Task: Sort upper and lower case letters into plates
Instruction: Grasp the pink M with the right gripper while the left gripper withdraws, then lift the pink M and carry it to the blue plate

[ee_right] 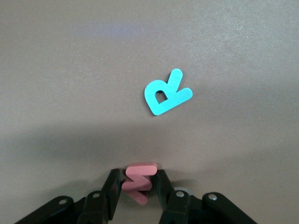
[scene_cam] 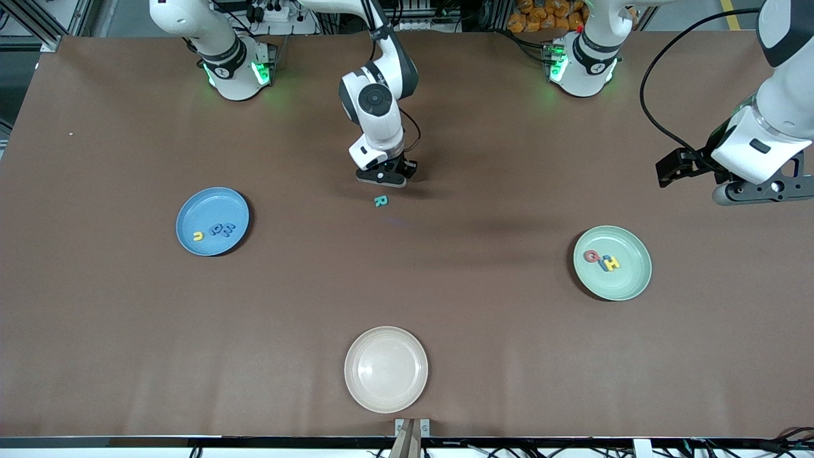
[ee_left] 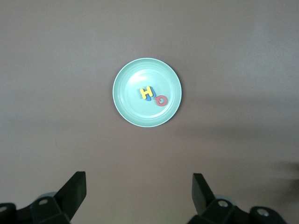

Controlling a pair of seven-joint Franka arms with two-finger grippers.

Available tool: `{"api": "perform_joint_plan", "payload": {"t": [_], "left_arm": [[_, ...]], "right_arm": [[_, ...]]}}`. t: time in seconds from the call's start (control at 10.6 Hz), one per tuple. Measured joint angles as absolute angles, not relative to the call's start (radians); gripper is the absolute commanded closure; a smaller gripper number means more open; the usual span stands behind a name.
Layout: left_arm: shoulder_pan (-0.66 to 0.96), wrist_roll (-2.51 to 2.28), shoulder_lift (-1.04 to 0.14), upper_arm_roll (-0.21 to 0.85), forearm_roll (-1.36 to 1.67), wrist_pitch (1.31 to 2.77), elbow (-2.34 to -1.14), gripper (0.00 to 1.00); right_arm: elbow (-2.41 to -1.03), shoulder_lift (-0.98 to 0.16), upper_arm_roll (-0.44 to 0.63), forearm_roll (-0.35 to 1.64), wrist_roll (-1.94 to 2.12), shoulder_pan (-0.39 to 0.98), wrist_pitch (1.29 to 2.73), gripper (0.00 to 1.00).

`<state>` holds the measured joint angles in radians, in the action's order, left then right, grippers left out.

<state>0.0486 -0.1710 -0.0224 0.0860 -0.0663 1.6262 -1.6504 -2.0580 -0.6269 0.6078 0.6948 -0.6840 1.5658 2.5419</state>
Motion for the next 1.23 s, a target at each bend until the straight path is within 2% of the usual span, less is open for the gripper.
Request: {"api": "perform_joint_plan", "payload": {"t": [0.19,0.38,0.85,0.95,1.23], "left_arm": [[0.049,-0.171,-0.022,0.086,-0.066,1.626,-1.650,0.00],[0.049,-0.171,-0.022,0.086,-0.066,1.626,-1.650,0.00],[0.050,-0.171,-0.022,0.087,-0.061,1.625,-1.651,0.00],[0.052,-0.171,-0.022,0.087,-0.044,1.625,-1.651,0.00],[0.071,-0.171,-0.023,0.104,-0.025,1.623,-1.651,0.00]], "right_arm": [[-2.058,-0.627,0.608,0.695,-0.687,1.566,2.542,0.79],[-2.052,-0.624,0.608,0.695,-0.707,1.567,2.530,0.91],[-2.051,-0.624,0.614,0.695,-0.722,1.565,2.518,0.94],[-2.047,-0.626,0.628,0.695,-0.722,1.561,2.484,0.99],[-1.988,-0.629,0.669,0.683,-0.664,1.476,2.313,1.00]]}}
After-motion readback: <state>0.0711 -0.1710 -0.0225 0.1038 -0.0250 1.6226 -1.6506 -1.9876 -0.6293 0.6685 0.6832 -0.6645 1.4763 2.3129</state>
